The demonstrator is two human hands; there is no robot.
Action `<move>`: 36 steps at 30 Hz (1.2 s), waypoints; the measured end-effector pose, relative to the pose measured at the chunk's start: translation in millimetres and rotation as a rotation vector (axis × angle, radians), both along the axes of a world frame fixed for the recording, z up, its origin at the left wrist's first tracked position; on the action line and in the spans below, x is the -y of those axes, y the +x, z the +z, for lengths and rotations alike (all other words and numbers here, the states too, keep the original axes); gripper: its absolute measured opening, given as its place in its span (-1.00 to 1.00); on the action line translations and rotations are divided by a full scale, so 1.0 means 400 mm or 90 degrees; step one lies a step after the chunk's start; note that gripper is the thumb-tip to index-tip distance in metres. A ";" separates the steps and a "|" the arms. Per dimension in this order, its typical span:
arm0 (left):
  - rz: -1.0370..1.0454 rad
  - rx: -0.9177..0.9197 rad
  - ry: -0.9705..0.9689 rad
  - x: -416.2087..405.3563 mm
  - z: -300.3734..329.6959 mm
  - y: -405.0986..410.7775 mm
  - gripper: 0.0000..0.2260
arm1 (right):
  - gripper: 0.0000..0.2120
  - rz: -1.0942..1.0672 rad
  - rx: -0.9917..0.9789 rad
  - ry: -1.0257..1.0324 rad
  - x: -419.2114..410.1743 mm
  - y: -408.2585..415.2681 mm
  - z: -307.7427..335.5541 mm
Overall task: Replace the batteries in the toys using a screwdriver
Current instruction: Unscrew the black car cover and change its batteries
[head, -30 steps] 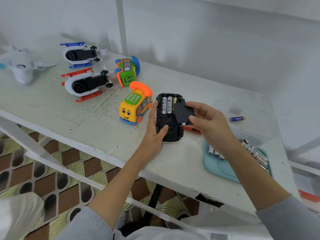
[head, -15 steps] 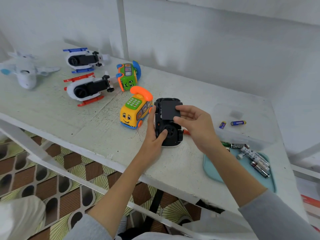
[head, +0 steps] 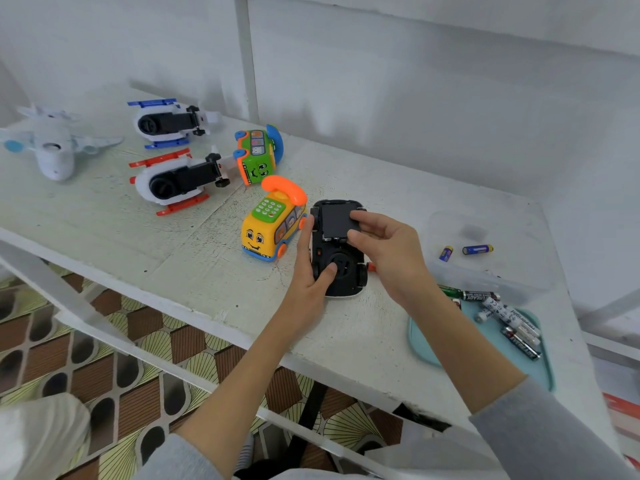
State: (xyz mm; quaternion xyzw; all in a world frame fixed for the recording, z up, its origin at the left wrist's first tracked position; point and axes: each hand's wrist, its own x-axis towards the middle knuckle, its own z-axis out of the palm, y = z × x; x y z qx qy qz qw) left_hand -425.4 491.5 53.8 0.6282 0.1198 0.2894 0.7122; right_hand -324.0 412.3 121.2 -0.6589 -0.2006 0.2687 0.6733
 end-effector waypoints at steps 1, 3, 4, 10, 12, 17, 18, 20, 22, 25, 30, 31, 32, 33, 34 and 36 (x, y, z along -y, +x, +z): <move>0.001 0.000 0.001 0.000 -0.001 0.001 -0.37 | -0.72 -0.002 -0.004 0.001 0.000 -0.001 0.001; 0.009 -0.002 0.011 -0.001 -0.002 0.002 -0.37 | -0.73 -0.003 -0.012 0.003 -0.001 -0.001 0.002; 0.011 -0.002 0.018 -0.002 -0.002 0.002 -0.37 | -0.73 -0.004 -0.015 0.004 -0.001 -0.002 0.002; -0.002 -0.006 0.022 -0.004 -0.010 0.002 -0.37 | -0.72 -0.011 -0.018 0.007 -0.001 0.000 0.003; 0.001 -0.007 0.026 -0.004 -0.011 0.003 -0.36 | -0.72 -0.005 -0.019 0.011 -0.002 0.001 0.004; 0.008 -0.018 0.041 -0.007 -0.015 0.004 -0.36 | -0.69 0.023 -0.022 0.031 0.002 0.008 0.005; 0.009 -0.019 0.043 -0.007 -0.015 0.003 -0.36 | -0.68 0.025 -0.013 0.028 0.003 0.009 0.004; 0.008 -0.017 0.045 -0.007 -0.014 0.004 -0.35 | -0.67 0.025 0.002 0.018 0.003 0.008 0.005; 0.003 -0.015 0.042 -0.007 -0.013 0.003 -0.36 | -0.68 0.025 0.018 0.005 0.004 0.005 0.007; 0.008 -0.008 0.037 -0.006 -0.009 0.003 -0.37 | -0.69 0.001 0.174 -0.074 0.003 0.009 0.001; 0.015 -0.016 0.036 -0.002 -0.004 0.003 -0.37 | -0.68 0.002 0.447 -0.153 0.001 0.018 -0.018; 0.016 -0.018 0.042 -0.003 -0.004 0.004 -0.37 | -0.67 0.004 0.487 -0.161 0.002 0.020 -0.023; 0.016 -0.020 0.044 -0.004 -0.004 0.003 -0.37 | -0.67 0.005 0.516 -0.165 0.002 0.022 -0.028; 0.017 -0.021 0.042 -0.004 -0.005 0.003 -0.37 | -0.67 0.004 0.535 -0.168 0.001 0.025 -0.033; 0.016 -0.021 0.039 -0.004 -0.005 0.002 -0.38 | -0.66 0.003 0.549 -0.171 0.001 0.028 -0.038; 0.018 -0.021 0.039 -0.003 -0.003 0.002 -0.38 | -0.66 0.002 0.570 -0.177 -0.001 0.031 -0.044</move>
